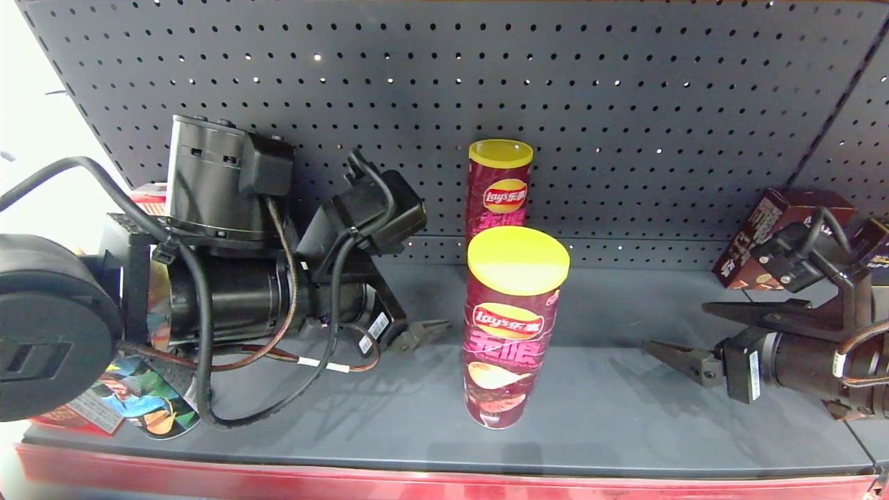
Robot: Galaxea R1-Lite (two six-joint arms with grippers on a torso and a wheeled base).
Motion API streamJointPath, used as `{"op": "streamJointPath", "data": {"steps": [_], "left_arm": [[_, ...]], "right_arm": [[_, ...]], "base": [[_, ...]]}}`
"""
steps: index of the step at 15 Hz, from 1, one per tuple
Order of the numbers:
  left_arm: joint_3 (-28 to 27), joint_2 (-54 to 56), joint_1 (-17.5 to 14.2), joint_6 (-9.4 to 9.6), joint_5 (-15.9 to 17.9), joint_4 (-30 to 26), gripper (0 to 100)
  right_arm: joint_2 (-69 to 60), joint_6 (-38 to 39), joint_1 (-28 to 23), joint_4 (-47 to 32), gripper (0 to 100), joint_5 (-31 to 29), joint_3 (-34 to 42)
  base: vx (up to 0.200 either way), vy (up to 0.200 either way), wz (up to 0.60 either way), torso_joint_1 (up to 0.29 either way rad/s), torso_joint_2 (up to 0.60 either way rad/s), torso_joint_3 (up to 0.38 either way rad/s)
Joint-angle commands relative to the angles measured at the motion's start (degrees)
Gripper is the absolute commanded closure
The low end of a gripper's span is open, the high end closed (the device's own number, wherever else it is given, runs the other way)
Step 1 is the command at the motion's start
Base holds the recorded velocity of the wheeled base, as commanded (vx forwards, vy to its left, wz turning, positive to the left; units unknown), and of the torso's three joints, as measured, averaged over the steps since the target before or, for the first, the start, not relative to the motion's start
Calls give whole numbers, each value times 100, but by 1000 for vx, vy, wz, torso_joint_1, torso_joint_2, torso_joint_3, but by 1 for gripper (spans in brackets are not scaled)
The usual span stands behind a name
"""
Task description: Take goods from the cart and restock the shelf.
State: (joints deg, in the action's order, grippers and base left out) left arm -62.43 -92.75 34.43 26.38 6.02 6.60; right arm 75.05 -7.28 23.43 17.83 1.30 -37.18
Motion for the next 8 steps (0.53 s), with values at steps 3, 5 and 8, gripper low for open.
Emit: {"op": "streamJointPath", "data": {"steps": [3, 5, 8], "left_arm": [[-77, -147, 38, -1, 13, 8, 0], [-77, -174, 135, -10, 13, 79, 0], [-41, -174, 266, -19, 22, 123, 0]], "right_arm": [[98, -2, 12, 53, 0, 1, -26], [116, -2, 12, 89, 0, 10, -17], [107, -2, 4, 89, 0, 10, -8]], "base": [[0, 0, 0, 0, 0, 0], [0, 0, 0, 0, 0, 0], [0, 0, 0, 0, 0, 0]]}}
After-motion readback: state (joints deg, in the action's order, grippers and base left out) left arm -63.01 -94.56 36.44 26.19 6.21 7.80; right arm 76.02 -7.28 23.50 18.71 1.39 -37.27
